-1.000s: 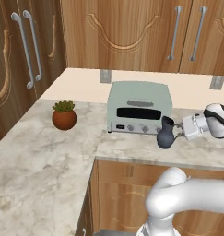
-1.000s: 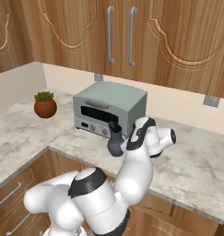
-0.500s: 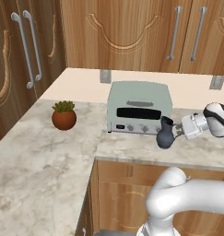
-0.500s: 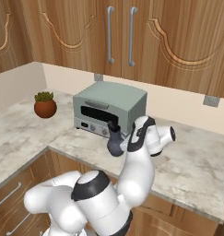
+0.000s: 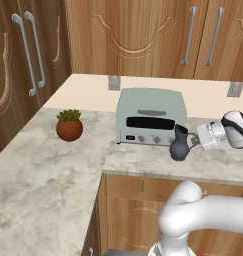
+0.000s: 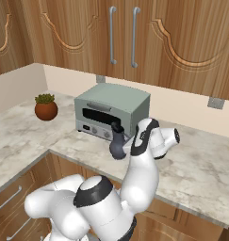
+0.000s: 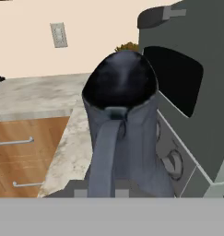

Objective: Move the pear and bottled drink from the second highest shelf to the top shelf to make space. Then, place the pitcher from the counter on the cleared second highest shelf.

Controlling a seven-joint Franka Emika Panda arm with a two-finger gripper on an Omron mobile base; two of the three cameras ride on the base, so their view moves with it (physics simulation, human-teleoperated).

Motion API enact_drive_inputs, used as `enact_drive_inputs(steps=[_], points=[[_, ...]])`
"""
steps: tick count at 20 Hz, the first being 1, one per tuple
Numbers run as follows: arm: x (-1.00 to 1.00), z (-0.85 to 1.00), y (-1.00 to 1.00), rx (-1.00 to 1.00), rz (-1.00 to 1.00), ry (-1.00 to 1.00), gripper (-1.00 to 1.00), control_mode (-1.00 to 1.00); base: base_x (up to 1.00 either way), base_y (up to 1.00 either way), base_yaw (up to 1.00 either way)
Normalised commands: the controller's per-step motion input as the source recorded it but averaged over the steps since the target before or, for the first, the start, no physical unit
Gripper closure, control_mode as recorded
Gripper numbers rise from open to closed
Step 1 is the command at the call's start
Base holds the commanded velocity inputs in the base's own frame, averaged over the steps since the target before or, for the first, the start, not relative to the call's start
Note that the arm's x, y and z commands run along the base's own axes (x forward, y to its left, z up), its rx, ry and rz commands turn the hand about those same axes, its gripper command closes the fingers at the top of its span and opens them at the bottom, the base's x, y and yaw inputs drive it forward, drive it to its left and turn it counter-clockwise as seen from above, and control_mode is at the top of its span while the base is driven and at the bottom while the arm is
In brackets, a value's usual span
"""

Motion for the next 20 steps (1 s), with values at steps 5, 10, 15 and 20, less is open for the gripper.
enact_drive_inputs(steps=[5,10,15,20], points=[[-0.25,0.28,0.62,0.0,-0.03,-0.13,1.0,-1.0,0.0,0.0,0.0],[-0.47,0.41,0.86,0.0,-0.17,-0.15,1.0,-1.0,0.0,0.0,0.0],[-0.66,0.48,0.89,-0.03,-0.25,-0.1,1.0,-1.0,0.0,0.0,0.0],[-0.85,0.47,0.57,0.0,-0.4,-0.01,1.0,-1.0,0.0,0.0,0.0]])
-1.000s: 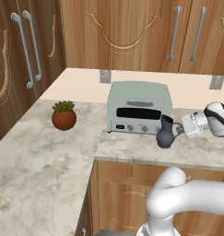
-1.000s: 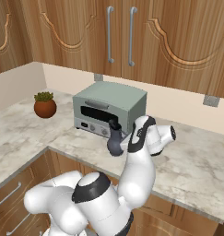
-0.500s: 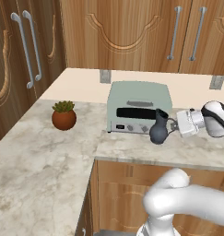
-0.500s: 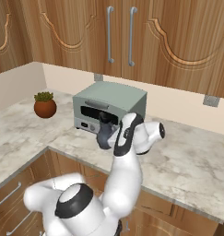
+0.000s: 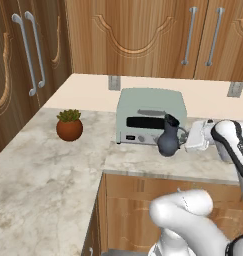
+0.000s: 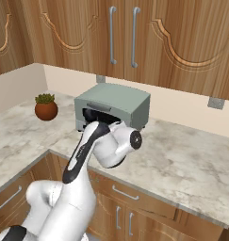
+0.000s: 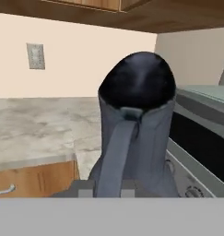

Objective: Move the pear and bottled drink from the second highest shelf to the top shelf to make space. Then, place the pitcher from the counter on the cleared second highest shelf.

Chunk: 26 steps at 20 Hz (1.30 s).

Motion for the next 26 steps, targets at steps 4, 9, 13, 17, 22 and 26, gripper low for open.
enact_drive_inputs(steps=[4,9,13,17,22,26], points=[[-0.8,0.58,0.46,0.0,-0.44,0.0,1.0,-1.0,0.0,0.0,0.0],[-0.59,0.68,0.51,0.0,-0.4,0.0,1.0,-1.0,0.0,0.0,0.0],[-0.45,0.73,0.44,0.0,-0.37,0.0,1.0,-1.0,0.0,0.0,0.0],[-0.34,0.48,0.21,0.0,-0.31,0.01,1.0,-1.0,0.0,0.0,0.0],[-0.15,0.06,0.03,-0.02,-0.18,0.02,1.0,-1.0,0.0,0.0,0.0],[-0.01,0.0,0.0,0.0,-0.02,0.0,1.0,-1.0,0.0,0.0,0.0]])
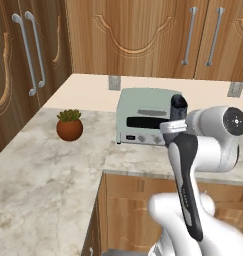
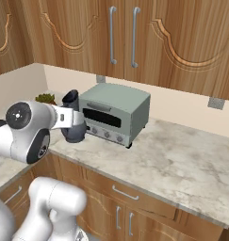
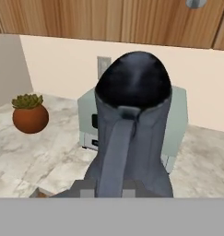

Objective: Move the pear and bottled drink from the second highest shelf to the top shelf to make space. Then, place the pitcher from the counter on the cleared second highest shelf.

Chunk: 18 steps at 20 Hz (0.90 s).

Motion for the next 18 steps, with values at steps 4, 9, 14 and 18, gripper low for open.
enact_drive_inputs(steps=[4,9,14,18], points=[[0.0,0.0,0.0,0.0,0.0,0.0,1.0,-1.0,0.0,0.0,0.0],[0.0,0.0,0.0,0.0,0.0,0.0,1.0,1.0,-0.48,-0.01,-0.01],[0.0,0.0,0.0,0.0,0.0,0.0,1.0,1.0,-0.98,-0.17,-0.13],[0.0,0.0,0.0,0.0,0.0,0.0,1.0,1.0,-0.97,-0.4,-0.25]])
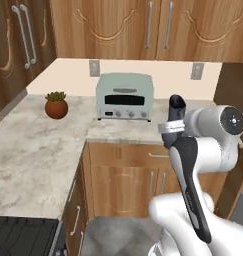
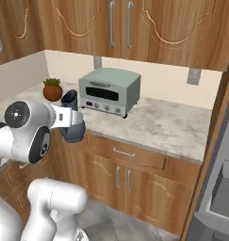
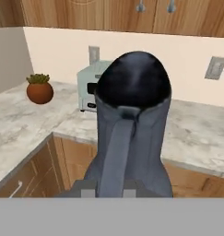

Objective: Move the pear and bottled drink from the second highest shelf to the top shelf to make space. Then, place the pitcher from the counter on the cleared second highest shelf.

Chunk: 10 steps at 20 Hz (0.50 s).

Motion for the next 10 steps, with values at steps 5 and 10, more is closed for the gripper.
enact_drive_inputs(steps=[5,10], points=[[0.0,0.0,0.0,0.0,0.0,0.0,1.0,1.0,-0.69,-0.53,-0.46],[0.0,0.0,0.0,0.0,0.0,0.0,1.0,1.0,-0.22,-0.53,-0.55]])
